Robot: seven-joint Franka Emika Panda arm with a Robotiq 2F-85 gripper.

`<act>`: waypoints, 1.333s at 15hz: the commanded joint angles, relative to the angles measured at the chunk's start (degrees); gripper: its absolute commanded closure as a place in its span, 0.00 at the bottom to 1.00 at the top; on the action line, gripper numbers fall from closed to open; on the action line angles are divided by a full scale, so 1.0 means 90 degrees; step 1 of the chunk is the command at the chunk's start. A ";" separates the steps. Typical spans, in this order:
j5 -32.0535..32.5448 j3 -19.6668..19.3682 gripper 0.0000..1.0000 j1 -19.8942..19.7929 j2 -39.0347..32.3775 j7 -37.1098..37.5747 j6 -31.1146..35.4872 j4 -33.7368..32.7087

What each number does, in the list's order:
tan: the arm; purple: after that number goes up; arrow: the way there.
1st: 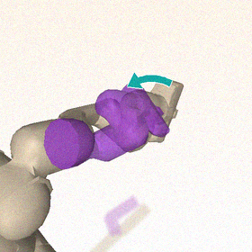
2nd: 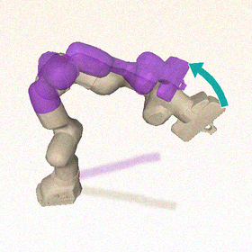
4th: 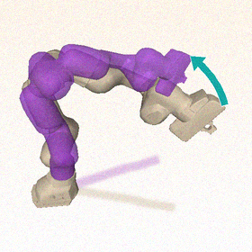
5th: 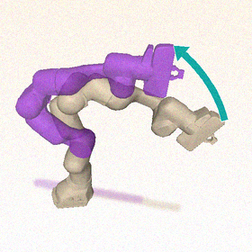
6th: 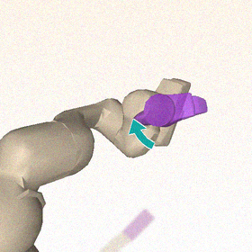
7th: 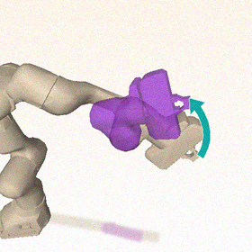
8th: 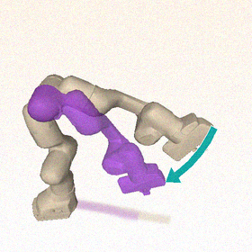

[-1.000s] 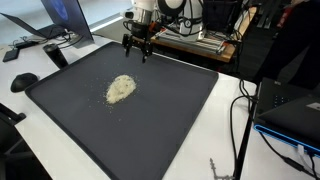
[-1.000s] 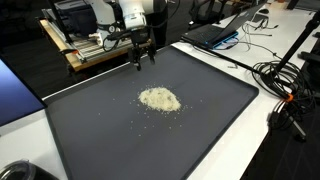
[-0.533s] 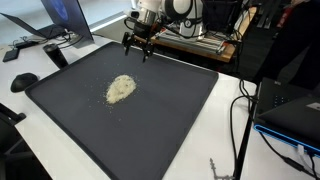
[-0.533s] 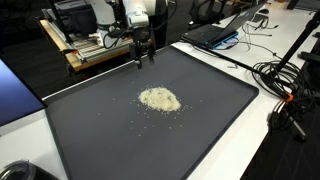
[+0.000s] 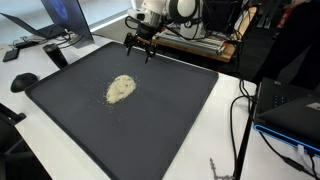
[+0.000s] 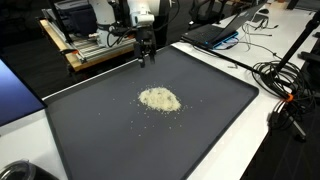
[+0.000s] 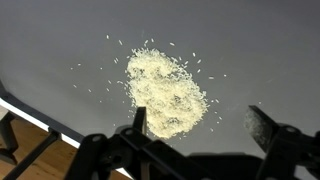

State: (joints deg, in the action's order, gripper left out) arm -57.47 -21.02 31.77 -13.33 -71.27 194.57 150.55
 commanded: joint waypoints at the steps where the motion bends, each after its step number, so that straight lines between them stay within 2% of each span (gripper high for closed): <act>1: -0.0586 -0.0603 0.00 0.0475 -0.0059 -0.0148 -0.0450 -0.0301; 5: -0.0452 -0.1341 0.00 0.1056 -0.0287 0.0054 -0.0791 -0.0465; 9: -0.0020 -0.2228 0.00 0.2009 -0.0604 -0.0090 -0.0903 -0.0493; 14: 0.0578 -0.3783 0.00 0.3483 -0.1076 -0.0066 -0.1526 -0.0655; 18: 0.1286 -0.5196 0.00 0.4654 -0.1523 0.0349 -0.2615 -0.0920; 20: 0.1611 -0.5732 0.00 0.5130 -0.1716 0.0503 -0.3145 -0.1069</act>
State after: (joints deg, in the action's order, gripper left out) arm -47.12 -65.70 71.82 -24.67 -69.93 172.63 143.15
